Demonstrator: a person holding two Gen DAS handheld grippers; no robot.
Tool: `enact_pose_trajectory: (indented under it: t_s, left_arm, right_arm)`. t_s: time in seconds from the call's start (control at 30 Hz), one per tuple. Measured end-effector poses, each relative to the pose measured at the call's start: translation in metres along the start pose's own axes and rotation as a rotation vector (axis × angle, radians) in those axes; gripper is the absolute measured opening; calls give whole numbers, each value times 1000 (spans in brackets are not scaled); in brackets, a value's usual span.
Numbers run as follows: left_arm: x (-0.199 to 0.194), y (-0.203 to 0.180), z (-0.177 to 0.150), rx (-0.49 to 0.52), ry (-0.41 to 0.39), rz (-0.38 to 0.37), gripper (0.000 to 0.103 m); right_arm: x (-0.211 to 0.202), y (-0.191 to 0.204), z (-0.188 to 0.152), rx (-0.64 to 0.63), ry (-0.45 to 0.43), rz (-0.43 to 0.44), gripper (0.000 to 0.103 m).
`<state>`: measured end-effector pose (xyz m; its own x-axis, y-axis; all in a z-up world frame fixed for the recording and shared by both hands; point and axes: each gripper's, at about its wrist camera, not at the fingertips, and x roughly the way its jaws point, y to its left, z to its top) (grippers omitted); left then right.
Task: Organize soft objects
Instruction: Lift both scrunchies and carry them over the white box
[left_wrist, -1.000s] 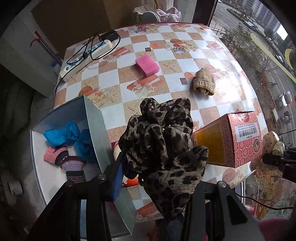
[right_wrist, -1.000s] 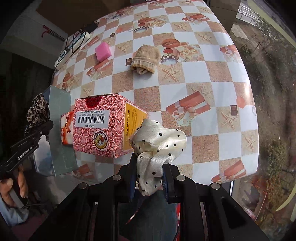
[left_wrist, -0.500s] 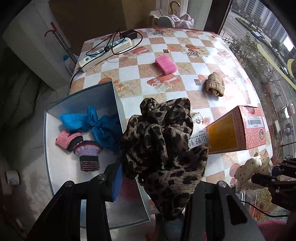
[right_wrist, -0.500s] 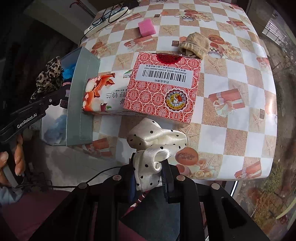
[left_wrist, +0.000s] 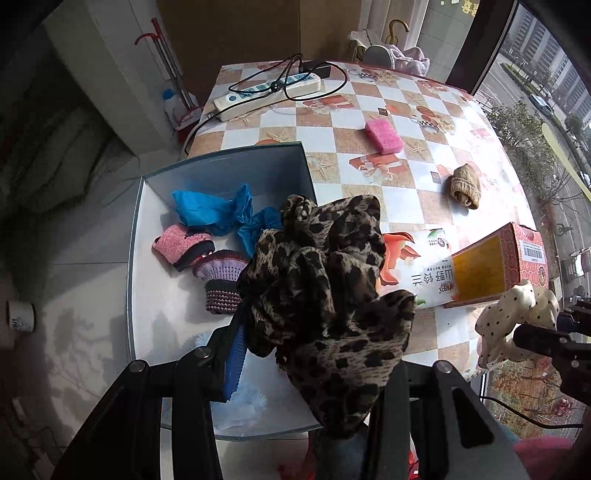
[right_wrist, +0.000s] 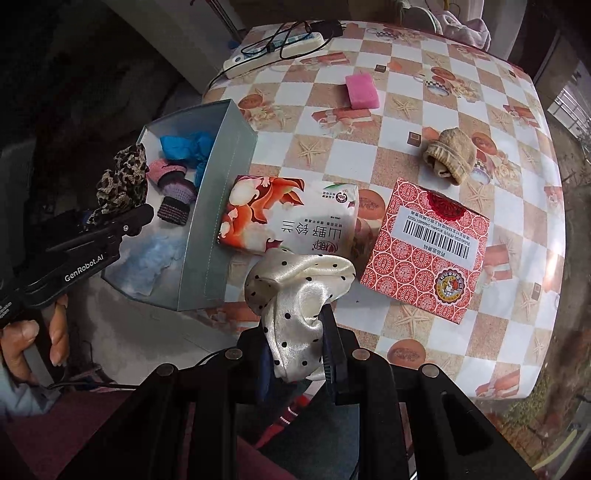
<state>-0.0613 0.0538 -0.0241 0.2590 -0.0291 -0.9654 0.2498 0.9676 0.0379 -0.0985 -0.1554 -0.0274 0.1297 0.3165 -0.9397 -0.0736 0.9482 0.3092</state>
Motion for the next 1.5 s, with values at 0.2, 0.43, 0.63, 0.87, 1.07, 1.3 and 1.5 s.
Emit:
enact_pose_trajectory:
  t_s: [0.2,0.43,0.63,0.87,1.07,1.3,1.5]
  left_arm:
    - [-1,25,-9,-68,-2,14,47]
    - [-1,51,-23,-155,3,27,47]
    - [2,68,-31,-212,11,36,47]
    - [8,77,-34,-249,25,38,47]
    - [14,80,-37,-270,42,33,47]
    - [21,83,-39,-296,60,34,47]
    - [26,86,-44,-312,78,31,47]
  right_arm:
    - [4,29,13,-75,2,9,25]
    - [9,55,24,-151,9,10,25]
    - [12,72,33,-190,10,18,25]
    - [14,90,47,-222,8,29,25]
    - [16,107,57,-259,11,33,25]
    - [21,123,67,-299,21,38,25]
    - [28,136,73,-321,39,48,25]
